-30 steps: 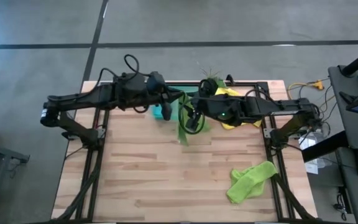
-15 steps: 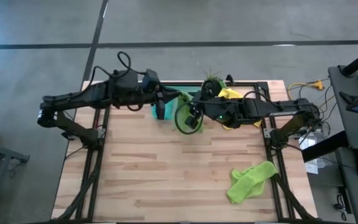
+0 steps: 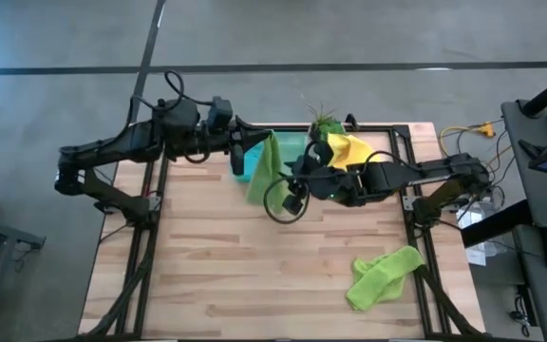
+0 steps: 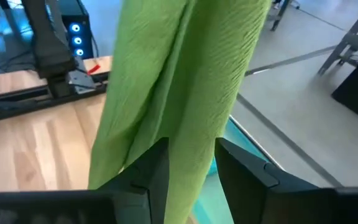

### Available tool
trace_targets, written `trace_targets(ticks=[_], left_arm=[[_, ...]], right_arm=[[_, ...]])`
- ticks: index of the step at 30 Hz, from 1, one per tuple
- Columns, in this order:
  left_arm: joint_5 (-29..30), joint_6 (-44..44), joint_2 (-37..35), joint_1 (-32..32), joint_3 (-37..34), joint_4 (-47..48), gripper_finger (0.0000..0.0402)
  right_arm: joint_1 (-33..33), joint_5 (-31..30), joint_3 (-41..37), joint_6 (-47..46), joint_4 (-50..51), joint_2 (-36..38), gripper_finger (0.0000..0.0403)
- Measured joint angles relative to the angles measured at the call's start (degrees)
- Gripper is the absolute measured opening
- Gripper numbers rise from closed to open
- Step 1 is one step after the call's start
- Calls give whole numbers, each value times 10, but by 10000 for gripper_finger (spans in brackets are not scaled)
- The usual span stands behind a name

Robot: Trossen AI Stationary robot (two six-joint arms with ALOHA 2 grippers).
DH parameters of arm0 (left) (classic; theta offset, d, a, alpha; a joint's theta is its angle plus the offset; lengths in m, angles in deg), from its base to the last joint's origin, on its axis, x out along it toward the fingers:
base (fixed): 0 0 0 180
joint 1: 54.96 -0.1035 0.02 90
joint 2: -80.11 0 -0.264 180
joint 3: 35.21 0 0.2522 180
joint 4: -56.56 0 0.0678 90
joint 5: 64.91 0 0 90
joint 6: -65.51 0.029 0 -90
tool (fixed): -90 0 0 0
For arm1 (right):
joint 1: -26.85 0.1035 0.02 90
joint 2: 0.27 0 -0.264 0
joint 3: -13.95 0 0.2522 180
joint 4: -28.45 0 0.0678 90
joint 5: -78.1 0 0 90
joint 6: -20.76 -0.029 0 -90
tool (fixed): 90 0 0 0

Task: Fold microfiber towels
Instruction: Fold the green microfiber towel

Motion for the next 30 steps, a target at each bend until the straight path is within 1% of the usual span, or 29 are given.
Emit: trace_targets(ticks=[6, 10, 15, 19, 24, 30], left_arm=[[2, 0, -5, -16, 0, -1, 0], [3, 0, -6, -24, 0, -18, 0], [-2, 0, -7, -24, 0, -44, 0], [-9, 0, -9, -24, 0, -43, 0], [-13, 0, -16, -24, 0, -42, 0], [-14, 0, -25, -24, 0, -42, 0]], right_arm=[[22, 0, -1, -27, -7, -5, 124], [32, 1, 0, -28, -8, -6, 125], [33, 2, 0, -29, -4, -24, 123], [33, -1, 0, -57, 1, -32, 121], [35, -3, 0, -63, 3, -31, 114], [37, -5, 0, -91, 50, -31, 105]])
